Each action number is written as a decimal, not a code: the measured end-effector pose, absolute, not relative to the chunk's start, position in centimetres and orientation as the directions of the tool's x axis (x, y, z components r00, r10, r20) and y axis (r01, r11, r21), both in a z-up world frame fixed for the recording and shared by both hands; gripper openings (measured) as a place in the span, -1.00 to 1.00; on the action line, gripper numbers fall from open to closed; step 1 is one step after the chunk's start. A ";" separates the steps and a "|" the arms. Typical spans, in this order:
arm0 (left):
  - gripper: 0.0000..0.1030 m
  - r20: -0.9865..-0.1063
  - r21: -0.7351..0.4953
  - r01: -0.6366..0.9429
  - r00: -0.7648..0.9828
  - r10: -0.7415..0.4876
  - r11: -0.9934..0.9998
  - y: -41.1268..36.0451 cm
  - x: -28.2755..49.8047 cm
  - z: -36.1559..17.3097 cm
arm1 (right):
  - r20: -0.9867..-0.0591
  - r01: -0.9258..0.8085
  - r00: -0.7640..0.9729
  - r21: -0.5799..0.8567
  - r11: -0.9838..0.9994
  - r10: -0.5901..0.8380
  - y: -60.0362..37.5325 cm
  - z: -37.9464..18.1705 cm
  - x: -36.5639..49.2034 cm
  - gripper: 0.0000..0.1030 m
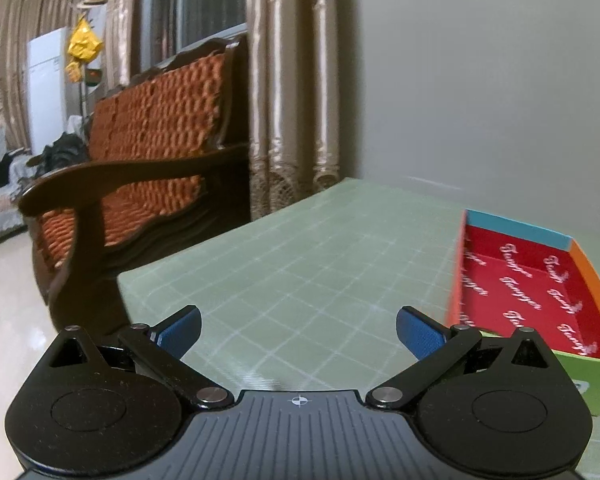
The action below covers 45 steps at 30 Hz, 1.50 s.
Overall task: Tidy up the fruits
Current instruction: 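Carry the brown fruit into the red box and open the right gripper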
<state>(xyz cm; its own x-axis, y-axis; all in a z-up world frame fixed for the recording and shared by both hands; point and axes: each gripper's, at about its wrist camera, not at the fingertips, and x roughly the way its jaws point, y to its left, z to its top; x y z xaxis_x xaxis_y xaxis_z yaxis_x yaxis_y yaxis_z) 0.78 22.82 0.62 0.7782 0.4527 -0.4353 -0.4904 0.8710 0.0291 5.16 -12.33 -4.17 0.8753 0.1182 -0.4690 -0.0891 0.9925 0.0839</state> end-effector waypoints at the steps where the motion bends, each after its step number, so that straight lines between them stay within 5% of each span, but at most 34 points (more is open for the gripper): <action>1: 0.99 -0.437 0.023 -0.498 0.775 0.457 0.867 23.2 0.6 0.6 | -0.471 -0.098 0.873 0.083 0.992 0.126 -11.9 -4.1 5.3 -0.44; 16: 0.99 -0.479 -0.067 -0.603 0.718 0.505 0.795 28.8 -0.8 -0.3 | -0.386 -0.288 0.876 0.066 0.955 0.290 -3.7 0.3 7.3 -0.44; 45: 0.99 -0.496 -0.077 -0.614 0.707 0.504 0.786 30.0 -0.9 -1.0 | -0.520 -0.417 0.758 0.077 0.906 0.393 5.0 -2.6 10.7 -0.36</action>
<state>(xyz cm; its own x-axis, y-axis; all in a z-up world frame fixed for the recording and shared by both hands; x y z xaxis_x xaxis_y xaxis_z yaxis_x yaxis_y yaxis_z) -0.93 30.04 -0.98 0.7069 0.5037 -0.4965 -0.6137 0.7858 -0.0766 10.69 4.95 -2.61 0.7579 0.3935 -0.5204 -0.4170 0.9056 0.0774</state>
